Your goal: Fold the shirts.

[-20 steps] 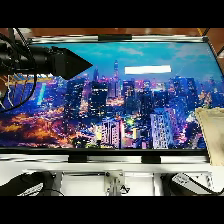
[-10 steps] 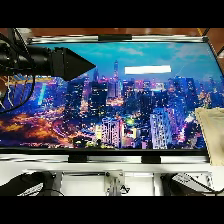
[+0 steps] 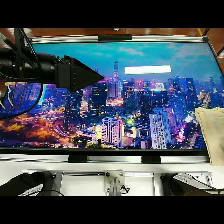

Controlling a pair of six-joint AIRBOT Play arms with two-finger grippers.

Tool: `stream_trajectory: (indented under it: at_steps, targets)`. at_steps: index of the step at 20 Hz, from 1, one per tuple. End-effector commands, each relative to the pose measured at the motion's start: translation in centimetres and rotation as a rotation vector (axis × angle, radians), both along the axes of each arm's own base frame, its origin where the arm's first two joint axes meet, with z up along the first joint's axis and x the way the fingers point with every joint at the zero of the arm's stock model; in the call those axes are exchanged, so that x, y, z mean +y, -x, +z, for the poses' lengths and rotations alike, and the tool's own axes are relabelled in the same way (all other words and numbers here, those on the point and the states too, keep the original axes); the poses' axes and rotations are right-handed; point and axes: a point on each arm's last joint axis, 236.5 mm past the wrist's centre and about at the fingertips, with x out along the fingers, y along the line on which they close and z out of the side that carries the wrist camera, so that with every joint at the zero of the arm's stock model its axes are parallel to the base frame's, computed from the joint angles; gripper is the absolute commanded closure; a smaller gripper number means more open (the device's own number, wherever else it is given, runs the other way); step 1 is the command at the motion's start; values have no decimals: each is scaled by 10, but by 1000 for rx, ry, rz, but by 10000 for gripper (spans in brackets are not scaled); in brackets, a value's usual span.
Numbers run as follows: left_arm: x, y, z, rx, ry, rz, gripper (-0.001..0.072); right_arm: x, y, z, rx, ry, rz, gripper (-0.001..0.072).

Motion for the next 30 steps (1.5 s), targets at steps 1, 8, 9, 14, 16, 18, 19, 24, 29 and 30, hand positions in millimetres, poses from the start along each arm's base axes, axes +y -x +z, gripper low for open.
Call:
stream_trajectory:
  at_steps: [1,8,9,14,16,18,19,24,29,30]
  targets:
    - [-6,8,0,9,3,-21,209,-5,21,-7,-12,-25,-43,654]
    - [-6,8,0,9,2,-22,210,-1,51,-3,-64,-30,-96,654]
    - [-6,8,0,9,2,-23,210,0,55,-7,-63,-49,-108,654]
    - [-7,8,0,10,1,-23,209,9,64,-36,-52,-175,-143,652]
    - [-6,10,-2,15,-7,-31,210,12,66,-43,-33,-211,-148,653]
    - [-6,12,-4,18,-12,-36,209,15,58,-39,11,-202,-102,655]
    - [-6,12,-4,17,-12,-36,209,16,57,-32,14,-180,-91,656]
    - [-7,10,-5,-3,-20,-45,210,30,36,-19,-45,-156,4,657]
    - [-8,-3,5,-94,4,-22,209,59,-23,-48,7,-301,293,657]
    - [-7,-12,10,-116,19,11,209,70,-44,-52,-8,-329,388,657]
